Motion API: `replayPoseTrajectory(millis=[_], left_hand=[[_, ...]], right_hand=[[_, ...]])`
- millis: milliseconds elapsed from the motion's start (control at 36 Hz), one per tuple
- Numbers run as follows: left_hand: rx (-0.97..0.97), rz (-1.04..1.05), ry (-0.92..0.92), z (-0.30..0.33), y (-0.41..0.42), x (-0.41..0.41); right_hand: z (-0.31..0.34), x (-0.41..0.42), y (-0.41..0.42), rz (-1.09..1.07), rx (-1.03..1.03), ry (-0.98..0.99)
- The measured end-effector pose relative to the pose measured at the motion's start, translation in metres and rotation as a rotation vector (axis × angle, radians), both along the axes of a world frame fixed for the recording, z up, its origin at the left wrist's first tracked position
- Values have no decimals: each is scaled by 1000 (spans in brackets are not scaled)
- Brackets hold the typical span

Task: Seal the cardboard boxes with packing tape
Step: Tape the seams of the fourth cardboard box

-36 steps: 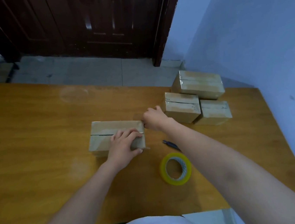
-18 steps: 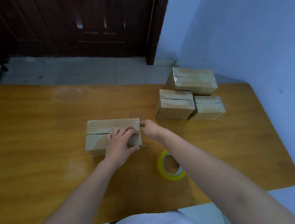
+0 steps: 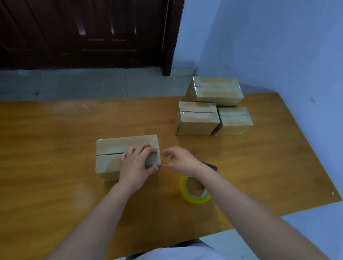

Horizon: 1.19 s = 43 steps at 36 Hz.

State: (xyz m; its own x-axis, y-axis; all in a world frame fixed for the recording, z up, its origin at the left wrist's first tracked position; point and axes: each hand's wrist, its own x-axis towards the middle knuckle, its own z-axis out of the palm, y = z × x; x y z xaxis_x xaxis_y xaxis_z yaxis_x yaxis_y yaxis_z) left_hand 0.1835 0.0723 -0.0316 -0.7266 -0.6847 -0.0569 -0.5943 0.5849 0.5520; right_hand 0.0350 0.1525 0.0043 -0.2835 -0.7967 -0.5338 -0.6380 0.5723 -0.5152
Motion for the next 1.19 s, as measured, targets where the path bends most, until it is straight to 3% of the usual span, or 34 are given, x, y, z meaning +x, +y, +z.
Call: replayPoseTrajectory(millis=[83, 278, 528, 694, 833, 972, 1028, 1083, 1139, 1194], left_hand=[[-4, -1, -4, 0, 0, 0], [1, 7, -4, 0, 0, 0], [-2, 1, -14, 0, -1, 0], [8, -33, 5, -1, -3, 2], [34, -59, -2, 0, -5, 4], [247, -69, 53, 9, -13, 13], [331, 85, 186, 15, -19, 17], [282, 288, 291, 21, -28, 22], [162, 459, 231, 26, -37, 31], [122, 624, 46, 26, -43, 42]], right_hand=[[-11, 7, 7, 91, 27, 87], [-11, 12, 1, 298, -205, 479], [-15, -6, -14, 605, -368, 626], [-9, -22, -48, 737, -76, 628], [-15, -26, -55, 517, 56, 418], [-25, -35, -45, 130, -18, 113], [-25, -35, -41, -2, -53, 50], [-23, -29, -37, -128, -94, -34], [-17, -17, -32, -228, -121, -147], [-14, -4, -28, -289, -118, -260]])
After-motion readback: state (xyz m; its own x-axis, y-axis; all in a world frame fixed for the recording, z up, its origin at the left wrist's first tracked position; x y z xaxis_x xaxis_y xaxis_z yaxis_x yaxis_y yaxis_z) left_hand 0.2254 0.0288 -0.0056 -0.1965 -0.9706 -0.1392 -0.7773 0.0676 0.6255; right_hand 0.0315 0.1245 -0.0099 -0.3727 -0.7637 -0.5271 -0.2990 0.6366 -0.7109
